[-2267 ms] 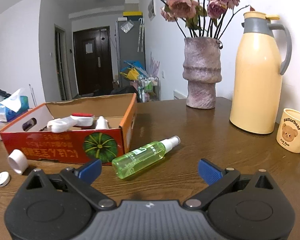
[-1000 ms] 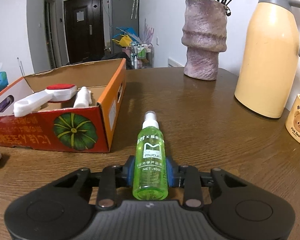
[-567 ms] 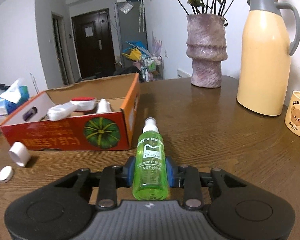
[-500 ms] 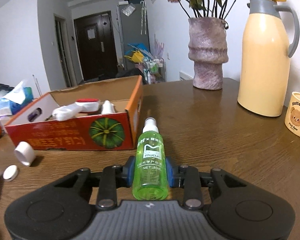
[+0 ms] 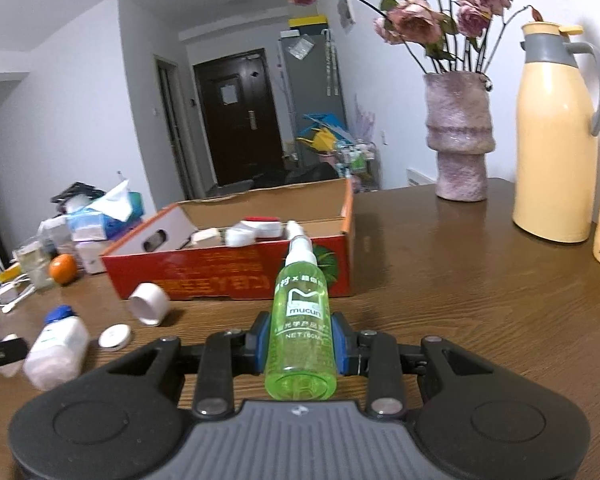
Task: Organize rigid objects
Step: 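Carry the white cap and green spray bottle into the cardboard box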
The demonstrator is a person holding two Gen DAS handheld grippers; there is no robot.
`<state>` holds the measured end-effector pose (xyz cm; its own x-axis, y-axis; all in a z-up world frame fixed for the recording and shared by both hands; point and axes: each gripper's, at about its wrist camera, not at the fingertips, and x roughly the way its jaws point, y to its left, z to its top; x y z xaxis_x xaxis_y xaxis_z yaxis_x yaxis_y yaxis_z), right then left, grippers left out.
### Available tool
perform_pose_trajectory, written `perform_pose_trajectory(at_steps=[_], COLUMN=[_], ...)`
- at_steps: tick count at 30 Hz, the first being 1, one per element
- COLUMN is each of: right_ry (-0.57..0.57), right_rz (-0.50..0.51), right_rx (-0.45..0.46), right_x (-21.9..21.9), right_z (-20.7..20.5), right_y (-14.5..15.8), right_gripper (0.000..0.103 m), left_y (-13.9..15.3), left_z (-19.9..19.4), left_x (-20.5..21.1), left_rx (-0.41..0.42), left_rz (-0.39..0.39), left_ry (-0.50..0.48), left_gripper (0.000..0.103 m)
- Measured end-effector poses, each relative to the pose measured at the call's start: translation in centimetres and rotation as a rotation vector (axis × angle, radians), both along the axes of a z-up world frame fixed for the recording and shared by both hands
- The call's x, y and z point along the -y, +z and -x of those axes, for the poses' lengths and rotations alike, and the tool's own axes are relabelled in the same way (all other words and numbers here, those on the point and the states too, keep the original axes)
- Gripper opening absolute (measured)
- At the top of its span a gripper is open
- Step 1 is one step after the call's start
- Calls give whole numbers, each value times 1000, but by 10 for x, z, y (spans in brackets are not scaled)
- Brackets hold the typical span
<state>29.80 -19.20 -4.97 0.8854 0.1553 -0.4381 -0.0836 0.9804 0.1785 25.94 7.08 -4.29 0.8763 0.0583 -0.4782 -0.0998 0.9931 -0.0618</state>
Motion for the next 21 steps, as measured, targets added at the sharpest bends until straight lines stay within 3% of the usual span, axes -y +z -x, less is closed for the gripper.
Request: perform_pose_trajectory(at_steps=[21], right_ry=[83], right_rz=[-24], right_rx=[32], right_x=[-28], right_z=[-3], right_y=[21], right_gripper=[30], left_y=[26], left_z=[-26], left_x=[39], left_rx=[26], left_rz=[7], left_ry=[-69], left_gripper=[41])
